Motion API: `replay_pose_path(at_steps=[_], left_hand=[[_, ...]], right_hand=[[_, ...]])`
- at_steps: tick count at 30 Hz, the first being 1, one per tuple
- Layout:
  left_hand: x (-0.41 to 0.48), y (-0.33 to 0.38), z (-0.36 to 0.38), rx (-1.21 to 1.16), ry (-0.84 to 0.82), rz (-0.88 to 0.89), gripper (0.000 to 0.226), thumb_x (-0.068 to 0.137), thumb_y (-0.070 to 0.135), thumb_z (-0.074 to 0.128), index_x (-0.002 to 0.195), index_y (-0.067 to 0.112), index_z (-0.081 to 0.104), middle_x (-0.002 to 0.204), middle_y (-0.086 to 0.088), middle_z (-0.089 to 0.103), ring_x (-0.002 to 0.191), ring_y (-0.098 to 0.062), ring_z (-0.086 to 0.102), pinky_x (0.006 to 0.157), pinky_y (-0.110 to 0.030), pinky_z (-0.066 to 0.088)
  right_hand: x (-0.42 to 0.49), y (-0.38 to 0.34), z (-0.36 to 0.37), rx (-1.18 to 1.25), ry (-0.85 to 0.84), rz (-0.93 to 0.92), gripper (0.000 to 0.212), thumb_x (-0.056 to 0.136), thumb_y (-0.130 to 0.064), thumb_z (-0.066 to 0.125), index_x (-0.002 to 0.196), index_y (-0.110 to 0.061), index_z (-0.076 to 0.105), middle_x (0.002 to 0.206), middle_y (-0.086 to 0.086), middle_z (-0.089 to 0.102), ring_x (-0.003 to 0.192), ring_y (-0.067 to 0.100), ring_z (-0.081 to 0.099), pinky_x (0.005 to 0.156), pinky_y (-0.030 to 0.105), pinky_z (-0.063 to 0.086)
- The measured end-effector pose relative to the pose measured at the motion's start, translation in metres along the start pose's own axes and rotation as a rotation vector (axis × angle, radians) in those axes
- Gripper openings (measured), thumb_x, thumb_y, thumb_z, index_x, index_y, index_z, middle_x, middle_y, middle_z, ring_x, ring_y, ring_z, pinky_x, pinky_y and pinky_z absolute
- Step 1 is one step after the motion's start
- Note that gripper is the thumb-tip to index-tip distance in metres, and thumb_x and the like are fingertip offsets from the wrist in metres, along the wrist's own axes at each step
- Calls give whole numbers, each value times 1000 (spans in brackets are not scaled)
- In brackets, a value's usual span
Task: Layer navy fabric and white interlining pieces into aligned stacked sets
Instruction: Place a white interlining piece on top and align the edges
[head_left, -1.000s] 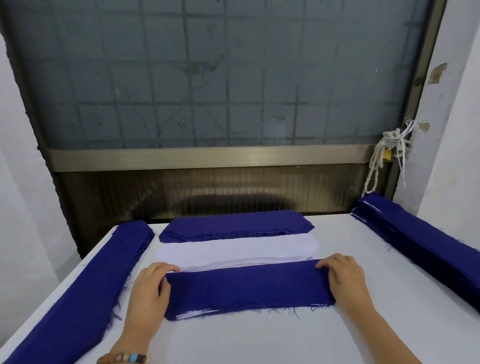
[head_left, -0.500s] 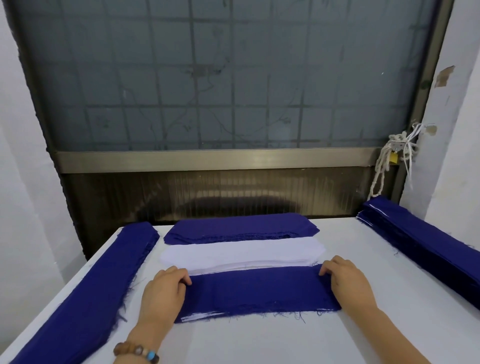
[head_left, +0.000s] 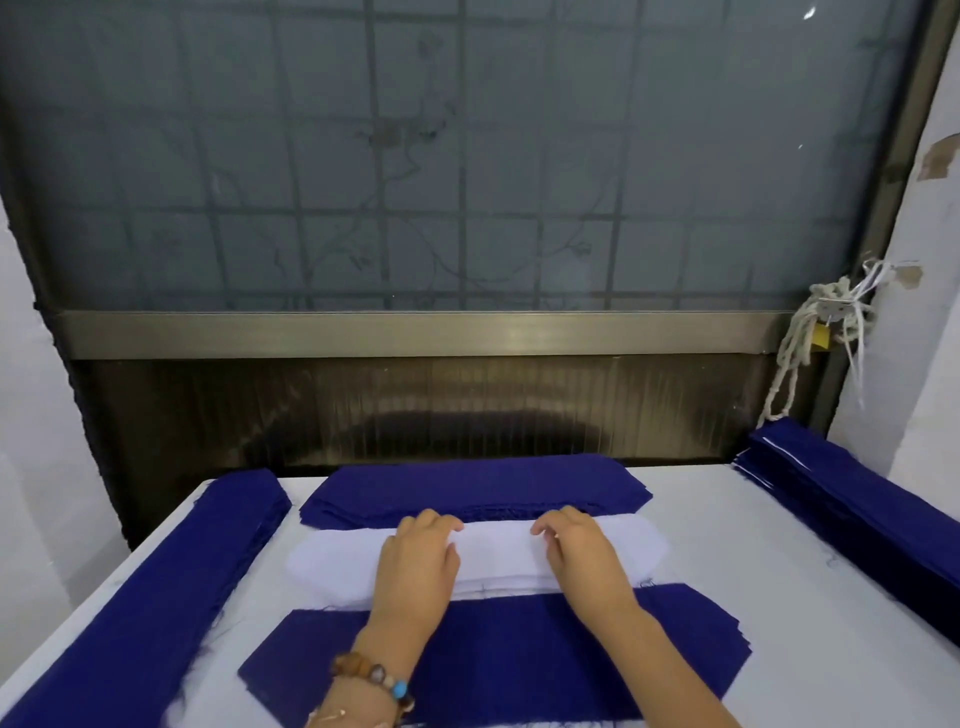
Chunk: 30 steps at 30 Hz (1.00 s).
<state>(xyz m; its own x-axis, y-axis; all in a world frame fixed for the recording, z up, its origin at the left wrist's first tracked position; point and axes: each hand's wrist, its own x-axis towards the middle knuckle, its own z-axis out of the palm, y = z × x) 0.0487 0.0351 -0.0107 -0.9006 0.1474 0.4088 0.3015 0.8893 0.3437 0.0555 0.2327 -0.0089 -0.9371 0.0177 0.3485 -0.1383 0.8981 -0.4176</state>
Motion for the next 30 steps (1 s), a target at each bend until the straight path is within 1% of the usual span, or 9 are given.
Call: replay_pose_path(at_steps=[4, 8, 12, 16, 20, 23, 26, 30], left_hand=[[15, 14, 25, 54, -82, 27, 37, 101, 28, 40, 137, 35, 46, 133, 15, 48, 119, -8, 43, 97, -25, 37], [17, 11, 40, 93, -66, 23, 38, 103, 33, 36, 140, 37, 42, 136, 18, 44, 119, -7, 39, 96, -23, 34], [12, 9, 46, 93, -47, 14, 42, 105, 35, 30, 147, 35, 34, 153, 16, 31, 135, -6, 29, 107, -24, 25], [12, 8, 46, 88, -47, 9, 43, 105, 35, 27, 148, 35, 32, 154, 17, 31, 141, -3, 24, 111, -23, 18], [13, 7, 44, 83, -34, 22, 42, 105, 35, 29, 145, 38, 38, 151, 20, 36, 139, -1, 26, 108, -22, 19], [12, 8, 42, 79, -38, 31, 38, 104, 36, 32, 140, 39, 45, 147, 21, 41, 134, 0, 31, 104, -22, 21], [11, 8, 39, 83, -44, 43, 35, 103, 38, 35, 134, 41, 51, 138, 23, 48, 126, 2, 38, 98, -21, 22], [12, 7, 35, 87, -53, 34, 32, 101, 45, 36, 129, 45, 53, 127, 26, 54, 114, 2, 44, 96, -21, 25]], right_hand=[[14, -12, 27, 40, 2, -44, 25, 99, -16, 44, 116, -22, 61, 117, -6, 58, 106, 7, 50, 89, 17, 41], [20, -8, 42, 4, 39, -10, 24, 100, -26, 46, 119, -27, 60, 118, -10, 56, 106, 5, 49, 88, 16, 43], [21, -3, 50, -26, 41, -3, 30, 100, -27, 45, 128, -28, 56, 125, -9, 51, 111, 5, 46, 92, 15, 40], [20, 0, 54, -57, 42, -5, 35, 101, -30, 44, 135, -29, 51, 130, -9, 45, 116, 5, 42, 97, 15, 35], [22, 0, 55, -80, 45, -20, 35, 101, -31, 42, 135, -31, 50, 131, -11, 45, 116, 5, 41, 97, 14, 33], [22, 0, 55, -99, 43, -18, 35, 101, -31, 41, 135, -32, 50, 132, -10, 44, 117, 5, 40, 98, 15, 33], [22, 0, 55, -103, 42, -20, 34, 101, -32, 41, 134, -33, 50, 132, -11, 44, 116, 5, 40, 97, 15, 33], [21, 1, 55, -99, 41, -48, 35, 102, -30, 38, 134, -34, 49, 134, -15, 44, 118, 5, 39, 98, 15, 33]])
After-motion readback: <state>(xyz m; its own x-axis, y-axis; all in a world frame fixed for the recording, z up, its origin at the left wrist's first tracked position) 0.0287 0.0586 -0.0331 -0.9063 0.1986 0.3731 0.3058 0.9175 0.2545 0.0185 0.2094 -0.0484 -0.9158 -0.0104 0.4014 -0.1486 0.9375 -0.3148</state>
